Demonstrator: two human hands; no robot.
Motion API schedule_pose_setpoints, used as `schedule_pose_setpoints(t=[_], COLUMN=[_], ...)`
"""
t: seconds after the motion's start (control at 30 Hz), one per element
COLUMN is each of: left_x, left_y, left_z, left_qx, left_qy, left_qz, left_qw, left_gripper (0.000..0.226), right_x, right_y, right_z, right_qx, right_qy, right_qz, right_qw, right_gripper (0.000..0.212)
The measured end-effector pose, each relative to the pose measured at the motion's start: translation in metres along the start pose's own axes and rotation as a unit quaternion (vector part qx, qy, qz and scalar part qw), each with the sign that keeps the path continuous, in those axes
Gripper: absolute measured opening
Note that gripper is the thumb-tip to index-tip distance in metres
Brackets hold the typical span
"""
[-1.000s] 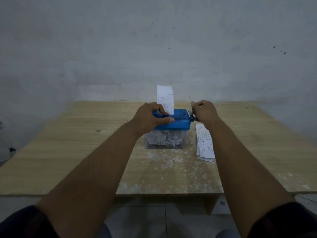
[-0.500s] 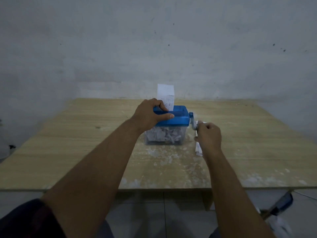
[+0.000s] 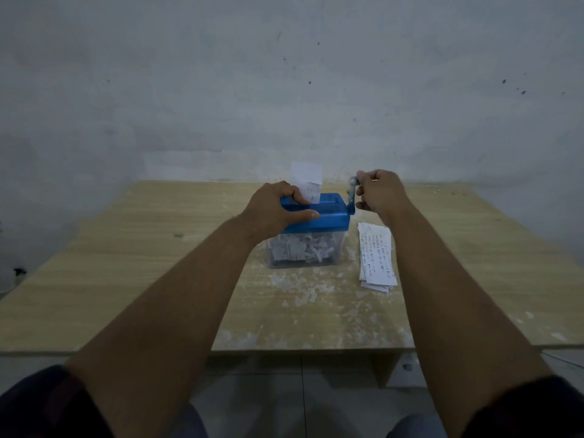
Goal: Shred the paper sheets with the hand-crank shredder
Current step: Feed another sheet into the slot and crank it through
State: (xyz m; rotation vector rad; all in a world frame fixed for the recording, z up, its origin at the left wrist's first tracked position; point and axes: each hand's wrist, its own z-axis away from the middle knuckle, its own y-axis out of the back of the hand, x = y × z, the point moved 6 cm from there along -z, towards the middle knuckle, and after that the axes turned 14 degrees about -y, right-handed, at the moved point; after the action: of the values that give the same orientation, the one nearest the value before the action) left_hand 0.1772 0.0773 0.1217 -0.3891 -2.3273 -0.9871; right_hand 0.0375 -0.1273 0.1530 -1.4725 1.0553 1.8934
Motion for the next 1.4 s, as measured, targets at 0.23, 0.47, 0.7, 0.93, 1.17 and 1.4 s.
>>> schedule_pose_setpoints(t=[0.23, 0.47, 0.7, 0.93, 1.17, 1.4], left_x=[0.001, 0.005, 0.010, 0.007, 0.006, 0.006], left_y=[0.001, 0.001, -0.003, -0.002, 0.000, -0.001], left_z=[0.002, 0.005, 0.003, 0.001, 0.000, 0.000], left_qx=[-0.004, -0.005, -0.024, -0.029, -0.033, -0.033], left_qy=[0.006, 0.008, -0.012, -0.001, -0.009, -0.009], left_qz=[0.027, 0.044, 0.000, 0.015, 0.003, 0.006], left_qw=[1.000, 0.999, 1.000, 0.999, 0.999, 0.999], left_gripper=[0.026, 0.023, 0.031, 0.030, 0.030, 0.031], right_x=[0.026, 0.082, 0.106, 0.040, 0.001, 0.048], right_y=[-0.017, -0.021, -0.004, 0.025, 0.006, -0.021], right_z=[-0.017, -0.009, 0.051, 0.068, 0.025, -0.016], right_qx=[-0.020, -0.040, 0.034, -0.028, -0.031, -0.045], right_qy=[-0.049, -0.122, -0.087, -0.018, 0.018, -0.078], right_qz=[-0.036, 0.121, 0.062, -0.039, -0.026, 0.114], right_qw=[0.998, 0.984, 0.994, 0.999, 0.999, 0.989], right_gripper=[0.029, 0.024, 0.027, 0.021, 0.035, 0.025])
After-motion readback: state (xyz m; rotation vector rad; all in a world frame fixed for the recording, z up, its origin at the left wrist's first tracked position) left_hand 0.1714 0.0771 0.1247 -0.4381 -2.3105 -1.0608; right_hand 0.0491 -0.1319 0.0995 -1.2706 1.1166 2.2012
